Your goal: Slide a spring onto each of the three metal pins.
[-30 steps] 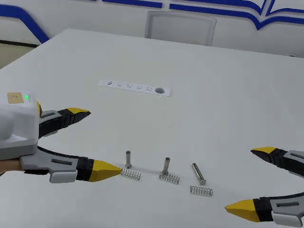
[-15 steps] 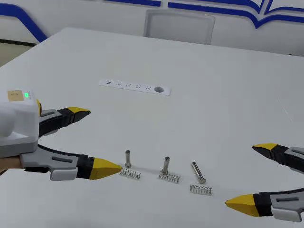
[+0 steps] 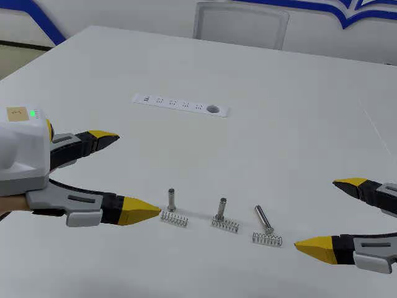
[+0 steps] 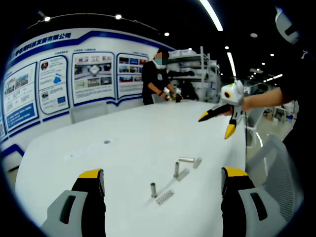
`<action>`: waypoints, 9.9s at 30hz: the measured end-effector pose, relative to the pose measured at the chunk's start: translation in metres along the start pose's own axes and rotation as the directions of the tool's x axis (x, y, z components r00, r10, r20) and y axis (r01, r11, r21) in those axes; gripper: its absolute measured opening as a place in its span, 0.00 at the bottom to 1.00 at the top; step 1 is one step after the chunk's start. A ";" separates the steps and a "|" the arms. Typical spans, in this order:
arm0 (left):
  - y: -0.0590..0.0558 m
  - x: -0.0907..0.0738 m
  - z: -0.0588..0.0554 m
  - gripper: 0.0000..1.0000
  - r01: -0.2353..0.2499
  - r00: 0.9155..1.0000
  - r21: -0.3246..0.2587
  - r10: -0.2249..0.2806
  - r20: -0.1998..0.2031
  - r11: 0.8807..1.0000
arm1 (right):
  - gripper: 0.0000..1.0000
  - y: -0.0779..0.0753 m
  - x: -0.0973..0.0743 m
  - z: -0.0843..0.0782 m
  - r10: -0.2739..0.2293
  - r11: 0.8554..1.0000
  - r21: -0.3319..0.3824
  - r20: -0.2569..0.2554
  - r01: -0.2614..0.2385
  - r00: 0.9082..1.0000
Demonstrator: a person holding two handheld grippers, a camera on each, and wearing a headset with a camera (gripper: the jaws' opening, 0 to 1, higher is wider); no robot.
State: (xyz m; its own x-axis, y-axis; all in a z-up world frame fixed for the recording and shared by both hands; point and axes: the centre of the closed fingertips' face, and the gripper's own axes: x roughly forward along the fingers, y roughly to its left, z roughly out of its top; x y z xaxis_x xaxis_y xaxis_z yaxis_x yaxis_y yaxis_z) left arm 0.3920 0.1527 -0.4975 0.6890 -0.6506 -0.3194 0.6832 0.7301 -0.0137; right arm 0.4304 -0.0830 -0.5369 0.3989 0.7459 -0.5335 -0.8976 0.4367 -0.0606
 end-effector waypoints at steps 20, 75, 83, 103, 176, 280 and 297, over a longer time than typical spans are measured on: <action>0.004 0.011 -0.014 1.00 0.015 1.000 -0.036 -0.016 -0.026 0.999 | 0.72 -0.001 0.058 -0.015 0.032 0.998 -0.042 -0.107 -0.037 0.994; 0.011 0.008 -0.030 0.97 0.001 0.999 -0.098 -0.006 -0.045 0.995 | 0.09 -0.027 0.137 -0.067 -0.083 0.968 0.189 -0.379 0.165 0.922; 0.006 0.006 -0.030 0.97 -0.007 0.999 -0.102 0.002 -0.050 0.995 | 0.07 -0.028 0.137 -0.067 -0.070 0.973 0.184 -0.354 0.142 0.933; -0.002 0.000 -0.023 0.95 -0.024 0.999 -0.096 0.020 -0.041 0.995 | 0.07 -0.027 0.121 -0.044 -0.088 0.970 0.204 -0.222 0.134 0.971; -0.026 -0.002 -0.020 0.91 -0.010 0.999 -0.086 0.006 -0.043 0.996 | 0.13 -0.023 0.059 -0.025 -0.166 0.959 0.246 0.092 0.139 0.982; -0.153 0.082 0.001 0.14 0.367 0.929 0.087 -0.361 -0.084 0.926 | 0.10 0.109 0.006 0.035 0.273 0.896 -0.332 -0.108 -0.294 0.956; -0.157 0.080 -0.011 0.10 0.400 0.912 0.171 -0.374 -0.167 0.900 | 0.10 0.117 0.006 0.040 0.307 0.866 -0.378 -0.117 -0.328 0.945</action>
State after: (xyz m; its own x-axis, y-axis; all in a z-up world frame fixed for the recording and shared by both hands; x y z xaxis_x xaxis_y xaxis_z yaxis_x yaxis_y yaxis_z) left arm 0.3373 -0.0113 -0.5315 0.3331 -0.8316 -0.4443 0.9321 0.3615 0.0221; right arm 0.3351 -0.0077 -0.5135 0.0796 0.7797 -0.6210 -0.9788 -0.0568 -0.1968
